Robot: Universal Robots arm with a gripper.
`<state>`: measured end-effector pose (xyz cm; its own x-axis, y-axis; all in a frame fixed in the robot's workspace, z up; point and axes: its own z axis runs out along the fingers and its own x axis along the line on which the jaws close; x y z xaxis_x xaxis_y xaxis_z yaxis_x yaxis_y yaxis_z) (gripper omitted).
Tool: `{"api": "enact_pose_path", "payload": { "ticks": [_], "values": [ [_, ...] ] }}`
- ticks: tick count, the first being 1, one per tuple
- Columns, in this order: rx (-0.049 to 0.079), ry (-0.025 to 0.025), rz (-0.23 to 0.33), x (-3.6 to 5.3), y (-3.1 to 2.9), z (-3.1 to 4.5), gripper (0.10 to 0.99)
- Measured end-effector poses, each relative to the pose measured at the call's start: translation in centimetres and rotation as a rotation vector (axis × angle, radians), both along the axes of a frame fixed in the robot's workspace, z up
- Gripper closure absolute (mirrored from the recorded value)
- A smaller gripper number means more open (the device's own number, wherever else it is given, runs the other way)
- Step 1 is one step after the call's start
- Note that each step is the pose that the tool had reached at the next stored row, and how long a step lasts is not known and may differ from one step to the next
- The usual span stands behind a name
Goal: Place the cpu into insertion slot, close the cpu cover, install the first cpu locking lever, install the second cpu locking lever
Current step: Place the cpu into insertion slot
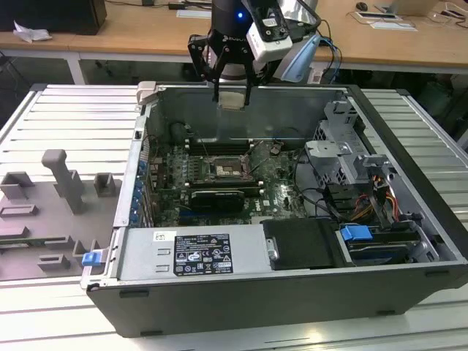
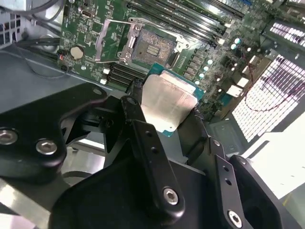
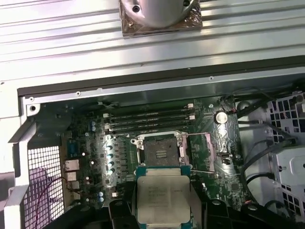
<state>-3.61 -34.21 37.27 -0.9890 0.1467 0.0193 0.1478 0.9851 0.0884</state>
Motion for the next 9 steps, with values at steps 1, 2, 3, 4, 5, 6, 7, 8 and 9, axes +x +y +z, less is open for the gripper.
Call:
{"api": "enact_pose_path", "payload": {
  "ticks": [1, 2, 3, 4, 5, 6, 7, 8, 9],
  "values": [
    [0.0, 0.0, -0.011, 0.0, 0.0, 0.0, 0.545],
    [0.0, 0.0, -0.025, 0.0, 0.0, -0.01, 0.545],
    [0.0, 0.0, -0.035, 0.0, 0.0, -0.02, 0.545],
    [-0.001, 0.0, -0.054, 0.0, 0.0, -0.02, 0.545],
    [-0.001, -0.0001, -0.07, 0.0, 0.0, -0.03, 0.545],
    [-0.001, 0.0, -0.078, 0.0, 0.0, -0.03, 0.545],
    [-0.001, 0.0, -0.096, 0.0, 0.0, -0.03, 0.545],
    [-0.001, 0.0, -0.123, 0.0, 0.0, -0.04, 0.545],
    [-0.001, 0.0, -0.136, 0.0, 0.0, -0.04, 0.545]
  ]
}}
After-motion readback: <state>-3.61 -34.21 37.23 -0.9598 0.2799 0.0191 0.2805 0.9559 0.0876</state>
